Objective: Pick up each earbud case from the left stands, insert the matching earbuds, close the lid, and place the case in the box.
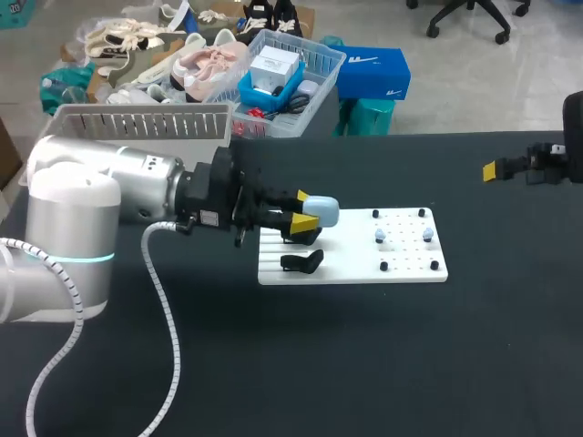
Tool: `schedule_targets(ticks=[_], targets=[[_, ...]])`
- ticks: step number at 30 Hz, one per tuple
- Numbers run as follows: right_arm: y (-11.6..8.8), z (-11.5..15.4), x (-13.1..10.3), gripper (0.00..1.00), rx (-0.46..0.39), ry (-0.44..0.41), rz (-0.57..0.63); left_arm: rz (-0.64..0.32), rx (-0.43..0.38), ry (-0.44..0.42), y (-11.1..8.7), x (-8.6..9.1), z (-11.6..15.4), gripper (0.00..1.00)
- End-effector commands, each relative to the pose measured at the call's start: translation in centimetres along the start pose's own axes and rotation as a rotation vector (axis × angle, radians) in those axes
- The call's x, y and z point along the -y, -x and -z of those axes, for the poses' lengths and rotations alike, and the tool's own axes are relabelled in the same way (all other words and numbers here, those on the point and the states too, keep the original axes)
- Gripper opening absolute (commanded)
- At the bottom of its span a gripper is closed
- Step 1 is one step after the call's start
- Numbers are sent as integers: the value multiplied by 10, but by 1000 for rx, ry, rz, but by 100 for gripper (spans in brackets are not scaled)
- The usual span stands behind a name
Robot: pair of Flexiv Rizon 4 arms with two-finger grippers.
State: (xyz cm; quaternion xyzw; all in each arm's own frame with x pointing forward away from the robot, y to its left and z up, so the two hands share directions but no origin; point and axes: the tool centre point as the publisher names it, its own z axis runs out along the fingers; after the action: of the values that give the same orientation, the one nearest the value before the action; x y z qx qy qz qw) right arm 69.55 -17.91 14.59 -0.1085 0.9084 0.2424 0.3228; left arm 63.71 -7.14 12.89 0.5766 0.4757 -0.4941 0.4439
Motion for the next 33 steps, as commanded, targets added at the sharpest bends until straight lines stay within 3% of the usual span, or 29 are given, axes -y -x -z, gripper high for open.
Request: schedule_targets(ticks=[1, 15, 26, 33], targets=[[-6, 0, -15, 100, -12, 25, 41, 16, 3, -10, -7, -3, -2, 0], [-36, -19, -99, 100, -94, 109, 273, 24, -45, 7, -21, -6, -5, 0], [-43, -41, -130, 100, -120, 154, 283, 12, -63, 81, -27, -11, -4, 0], [-45, -55, -157, 100, -139, 203, 280, 12, -63, 81, -27, -11, -4, 0]])
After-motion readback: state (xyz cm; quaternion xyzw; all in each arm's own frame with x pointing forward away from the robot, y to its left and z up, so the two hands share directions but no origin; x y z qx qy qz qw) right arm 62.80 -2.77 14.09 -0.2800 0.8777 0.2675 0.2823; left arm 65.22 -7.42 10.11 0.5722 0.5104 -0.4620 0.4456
